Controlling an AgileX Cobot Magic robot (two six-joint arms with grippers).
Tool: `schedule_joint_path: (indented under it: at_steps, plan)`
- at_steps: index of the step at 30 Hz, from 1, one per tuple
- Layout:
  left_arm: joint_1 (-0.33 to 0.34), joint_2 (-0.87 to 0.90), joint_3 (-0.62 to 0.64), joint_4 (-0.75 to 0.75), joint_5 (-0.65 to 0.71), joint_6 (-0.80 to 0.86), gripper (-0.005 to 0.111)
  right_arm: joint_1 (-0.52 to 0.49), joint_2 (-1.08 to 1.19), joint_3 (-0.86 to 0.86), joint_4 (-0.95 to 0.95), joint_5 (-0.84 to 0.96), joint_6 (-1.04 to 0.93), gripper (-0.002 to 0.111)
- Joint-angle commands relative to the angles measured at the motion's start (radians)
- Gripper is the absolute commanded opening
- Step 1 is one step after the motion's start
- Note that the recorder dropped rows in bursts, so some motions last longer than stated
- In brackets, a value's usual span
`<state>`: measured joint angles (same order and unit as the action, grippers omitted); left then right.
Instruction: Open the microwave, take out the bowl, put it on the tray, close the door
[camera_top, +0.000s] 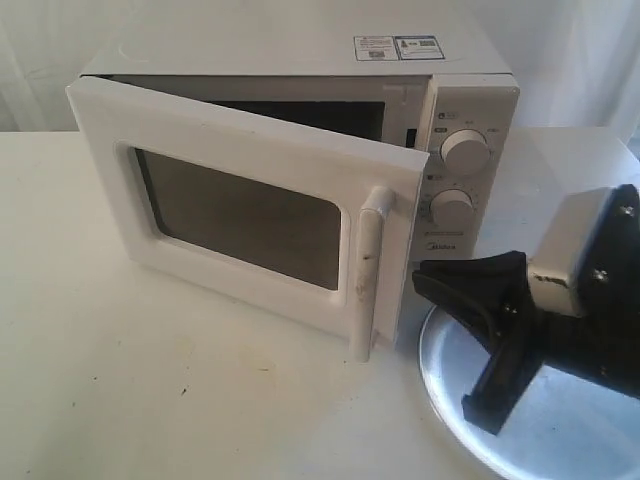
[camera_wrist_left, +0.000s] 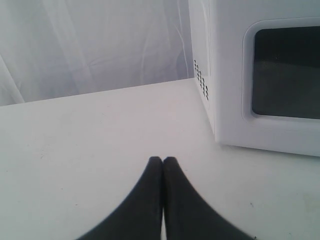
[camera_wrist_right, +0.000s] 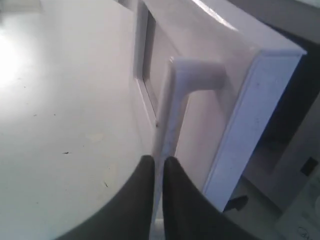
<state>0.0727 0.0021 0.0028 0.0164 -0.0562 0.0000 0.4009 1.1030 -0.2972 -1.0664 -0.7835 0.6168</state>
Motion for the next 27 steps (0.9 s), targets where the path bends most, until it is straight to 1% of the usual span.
schedule_joint_path:
  at_steps: [1,2,4,5,6,7,9,14,19,22,25,27]
  plan:
    - [-0.003,-0.002,-0.003,-0.008,-0.004,0.000,0.000,-0.005,-0.179,0.057,0.024,0.036,0.029,0.008]
    - [-0.003,-0.002,-0.003,-0.008,-0.004,0.000,0.000,-0.005,-0.212,0.054,0.065,0.077,0.006,0.008]
    - [-0.003,-0.002,-0.003,-0.008,-0.004,0.000,0.000,-0.005,-0.246,0.050,0.220,0.150,-0.099,0.005]
    - [-0.003,-0.002,-0.003,-0.008,-0.004,0.000,0.000,-0.005,-0.249,0.048,0.320,0.152,-0.179,0.001]
    - [-0.003,-0.002,-0.003,-0.008,-0.004,0.000,0.000,-0.005,-0.245,0.048,0.415,0.138,-0.275,0.000]
    - [-0.003,-0.002,-0.003,-0.008,-0.004,0.000,0.000,-0.005,-0.236,0.048,0.494,0.120,-0.326,0.000]
    - [-0.003,-0.002,-0.003,-0.008,-0.004,0.000,0.000,-0.005,-0.199,0.037,0.564,0.083,-0.383,0.000]
    - [-0.003,-0.002,-0.003,-0.008,-0.004,0.000,0.000,-0.005,-0.043,-0.033,0.567,0.073,-0.390,0.000]
    - [-0.003,-0.002,-0.003,-0.008,-0.004,0.000,0.000,-0.003,0.132,-0.078,0.551,-0.078,-0.386,0.000]
    - [-0.003,-0.002,-0.003,-0.008,-0.004,0.000,0.000,-0.003,0.255,-0.134,0.476,-0.105,-0.378,0.000]
    - [-0.003,-0.002,-0.003,-0.008,-0.004,0.000,0.000,-0.003,0.313,-0.169,0.435,-0.117,-0.359,0.000]
    - [-0.003,-0.002,-0.003,-0.008,-0.004,0.000,0.000,-0.003,0.329,-0.172,0.345,-0.174,-0.331,0.000]
